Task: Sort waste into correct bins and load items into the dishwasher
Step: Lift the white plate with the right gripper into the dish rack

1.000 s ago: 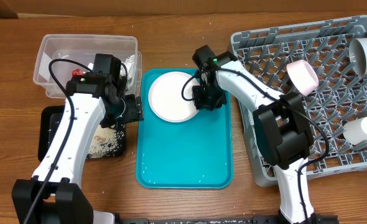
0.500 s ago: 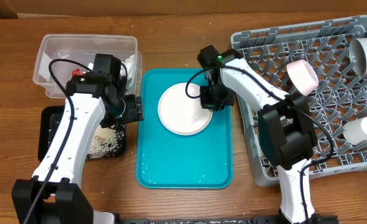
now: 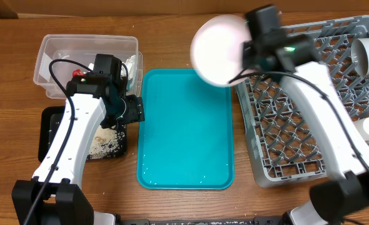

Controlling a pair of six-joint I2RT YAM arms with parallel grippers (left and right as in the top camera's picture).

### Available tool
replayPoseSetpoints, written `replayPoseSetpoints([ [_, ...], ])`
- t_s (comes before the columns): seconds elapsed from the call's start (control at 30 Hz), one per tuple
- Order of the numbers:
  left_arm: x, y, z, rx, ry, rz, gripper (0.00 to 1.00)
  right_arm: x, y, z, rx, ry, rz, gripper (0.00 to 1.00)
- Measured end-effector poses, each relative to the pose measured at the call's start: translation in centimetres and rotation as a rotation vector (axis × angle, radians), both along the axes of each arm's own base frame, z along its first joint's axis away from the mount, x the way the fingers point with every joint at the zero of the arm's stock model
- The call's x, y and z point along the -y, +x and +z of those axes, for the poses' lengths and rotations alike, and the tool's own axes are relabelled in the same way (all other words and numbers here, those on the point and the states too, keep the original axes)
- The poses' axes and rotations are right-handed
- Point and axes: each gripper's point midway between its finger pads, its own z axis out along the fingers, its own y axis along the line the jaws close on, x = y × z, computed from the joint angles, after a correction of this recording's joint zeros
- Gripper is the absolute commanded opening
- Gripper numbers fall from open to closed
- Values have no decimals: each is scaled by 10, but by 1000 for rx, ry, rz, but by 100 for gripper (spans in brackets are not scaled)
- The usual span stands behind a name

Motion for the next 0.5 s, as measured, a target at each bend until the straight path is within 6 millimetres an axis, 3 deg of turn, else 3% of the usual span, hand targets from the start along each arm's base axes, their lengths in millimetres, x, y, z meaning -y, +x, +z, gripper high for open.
replayPoseSetpoints([
  [0.1,0,0,0,0,0,0,76,44,1,21,68,-128,-125,4],
  [0.23,0,0,0,0,0,0,75,86,0,23,84,-269,-269,4],
  [0.3,0,0,0,0,0,0,75,95,-2,19,77,-298,-302,4],
  [0.5,0,0,0,0,0,0,75,111,-5,-20,2,-371,-374,4],
])
